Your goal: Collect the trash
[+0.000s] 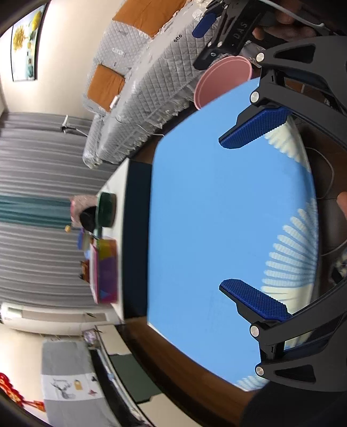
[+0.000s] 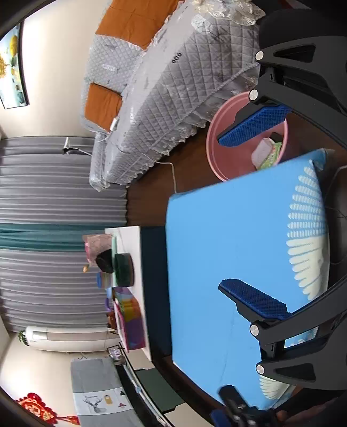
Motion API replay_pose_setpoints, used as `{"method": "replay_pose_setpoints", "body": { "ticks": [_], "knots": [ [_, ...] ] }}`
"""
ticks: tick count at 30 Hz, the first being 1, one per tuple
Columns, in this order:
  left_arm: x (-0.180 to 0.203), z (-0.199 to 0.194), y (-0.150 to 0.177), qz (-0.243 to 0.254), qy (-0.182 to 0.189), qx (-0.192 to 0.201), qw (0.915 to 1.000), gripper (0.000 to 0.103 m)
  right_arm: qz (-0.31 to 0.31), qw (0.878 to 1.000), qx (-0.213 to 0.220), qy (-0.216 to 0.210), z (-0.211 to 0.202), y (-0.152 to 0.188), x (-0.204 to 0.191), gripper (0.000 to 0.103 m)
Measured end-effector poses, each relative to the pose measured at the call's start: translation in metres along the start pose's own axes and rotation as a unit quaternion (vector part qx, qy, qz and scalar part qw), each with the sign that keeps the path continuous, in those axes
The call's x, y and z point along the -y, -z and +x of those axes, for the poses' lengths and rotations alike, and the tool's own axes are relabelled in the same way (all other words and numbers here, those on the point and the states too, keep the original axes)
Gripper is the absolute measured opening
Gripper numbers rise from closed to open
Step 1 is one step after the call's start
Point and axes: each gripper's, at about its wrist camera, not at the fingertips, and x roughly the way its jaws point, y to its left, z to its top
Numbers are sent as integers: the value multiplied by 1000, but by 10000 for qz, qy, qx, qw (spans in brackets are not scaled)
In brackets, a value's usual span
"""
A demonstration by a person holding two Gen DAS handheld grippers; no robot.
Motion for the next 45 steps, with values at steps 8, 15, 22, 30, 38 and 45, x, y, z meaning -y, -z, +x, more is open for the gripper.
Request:
{"method": "replay_pose_setpoints", "body": {
  "ticks": [8,15,22,30,38,45],
  "knots": [
    [3,15,10,12,-188,-209,9996,95,-68,9997,-219,-100,15,11,-11,98],
    [1,24,11,-112,-247,-300,9992,95,-93,9995,-293,-115,22,13,-13,98],
    [9,24,15,-38,-270,-301,9992,95,1,9992,-384,-63,27,14,-6,98],
    [12,27,16,28,-244,-305,9992,95,56,9994,-353,-20,26,14,-1,98],
    [15,27,16,76,-217,-302,9993,95,94,9993,-369,45,26,14,2,98],
    [16,27,16,80,-215,-305,9993,95,94,9993,-366,55,25,14,2,98]
  ]
}}
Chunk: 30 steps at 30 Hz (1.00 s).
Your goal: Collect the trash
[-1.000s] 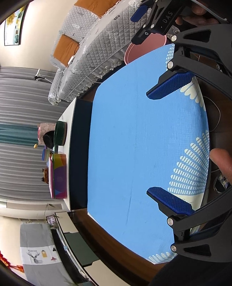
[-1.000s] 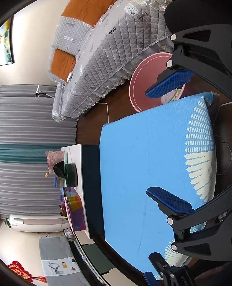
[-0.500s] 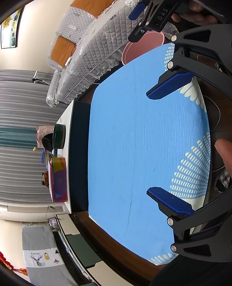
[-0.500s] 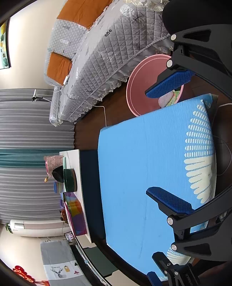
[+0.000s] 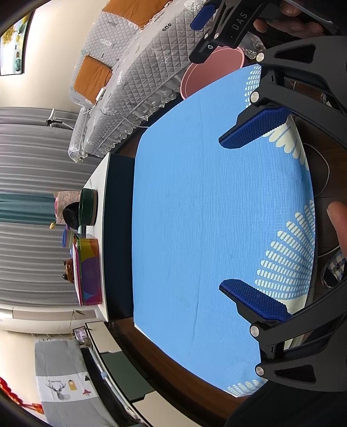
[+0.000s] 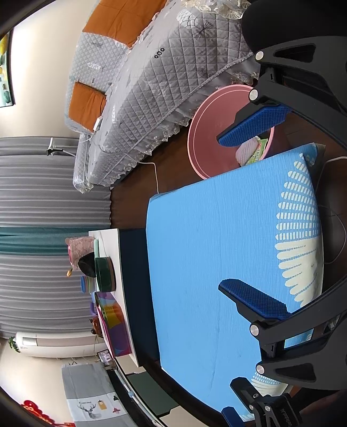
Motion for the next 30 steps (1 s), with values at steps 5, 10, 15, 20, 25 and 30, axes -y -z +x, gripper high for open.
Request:
{"method": "replay_pose_setpoints", "body": {
  "ticks": [5,10,15,20,25,30],
  "knots": [
    [1,0,0,8,4,-20,10000,95,1,10000,2,4,0,0,0,98],
    [0,0,-1,7,7,-24,10000,95,1,10000,-4,3,0,0,0,98],
    [1,1,-1,-28,33,-48,10000,95,-3,10000,2,1,0,0,0,98],
    [3,3,0,-3,69,-72,10000,95,-1,10000,-2,2,0,0,0,98],
    [3,4,0,-28,87,-66,9999,95,-6,10000,-2,-1,0,0,1,98],
    [3,4,0,-32,86,-67,9999,95,-2,10000,-2,3,0,0,1,98]
  ]
}}
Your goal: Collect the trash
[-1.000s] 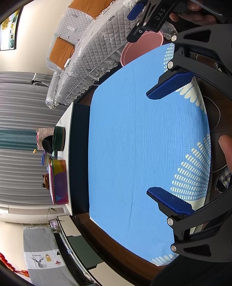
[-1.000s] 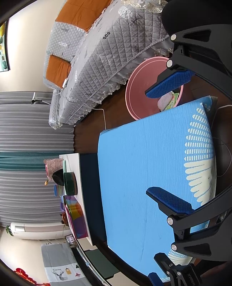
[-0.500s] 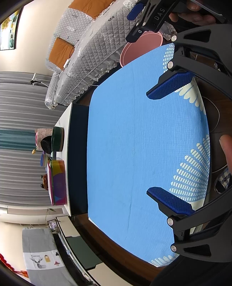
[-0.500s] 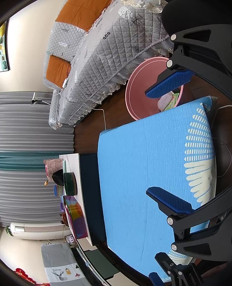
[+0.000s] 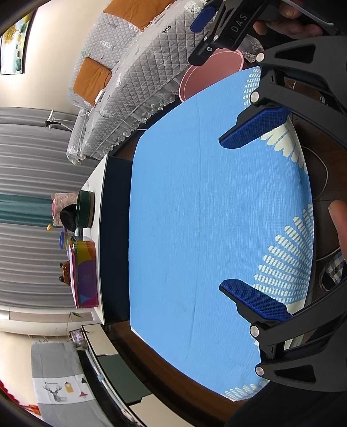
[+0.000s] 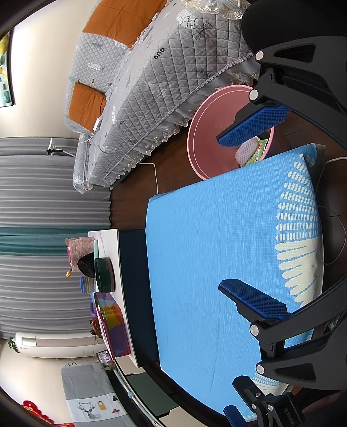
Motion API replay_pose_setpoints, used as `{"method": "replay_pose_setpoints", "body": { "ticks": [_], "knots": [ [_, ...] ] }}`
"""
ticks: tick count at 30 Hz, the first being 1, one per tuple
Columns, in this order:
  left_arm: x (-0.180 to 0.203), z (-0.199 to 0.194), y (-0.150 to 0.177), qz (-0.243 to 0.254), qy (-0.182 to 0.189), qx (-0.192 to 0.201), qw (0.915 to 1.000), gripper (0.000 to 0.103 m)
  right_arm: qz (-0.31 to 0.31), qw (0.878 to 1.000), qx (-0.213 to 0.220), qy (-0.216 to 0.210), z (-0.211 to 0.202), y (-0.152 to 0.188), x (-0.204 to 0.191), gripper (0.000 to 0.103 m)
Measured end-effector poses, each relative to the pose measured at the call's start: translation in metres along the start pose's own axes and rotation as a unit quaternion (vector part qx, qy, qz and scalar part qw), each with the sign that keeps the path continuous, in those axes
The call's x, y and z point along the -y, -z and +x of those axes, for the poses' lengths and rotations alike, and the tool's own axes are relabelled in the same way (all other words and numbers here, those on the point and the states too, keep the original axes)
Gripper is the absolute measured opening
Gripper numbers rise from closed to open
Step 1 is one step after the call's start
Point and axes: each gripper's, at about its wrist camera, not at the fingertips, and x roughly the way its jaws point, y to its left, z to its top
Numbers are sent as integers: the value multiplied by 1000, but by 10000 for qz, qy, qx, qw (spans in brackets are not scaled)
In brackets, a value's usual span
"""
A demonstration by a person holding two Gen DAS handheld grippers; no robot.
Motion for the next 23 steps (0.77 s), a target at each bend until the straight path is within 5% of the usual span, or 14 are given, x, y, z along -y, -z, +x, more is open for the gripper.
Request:
{"method": "replay_pose_setpoints", "body": {
  "ticks": [23],
  "knots": [
    [2,-1,-1,53,1,63,10000,95,-2,10000,-2,-1,0,0,0,98]
  ]
}}
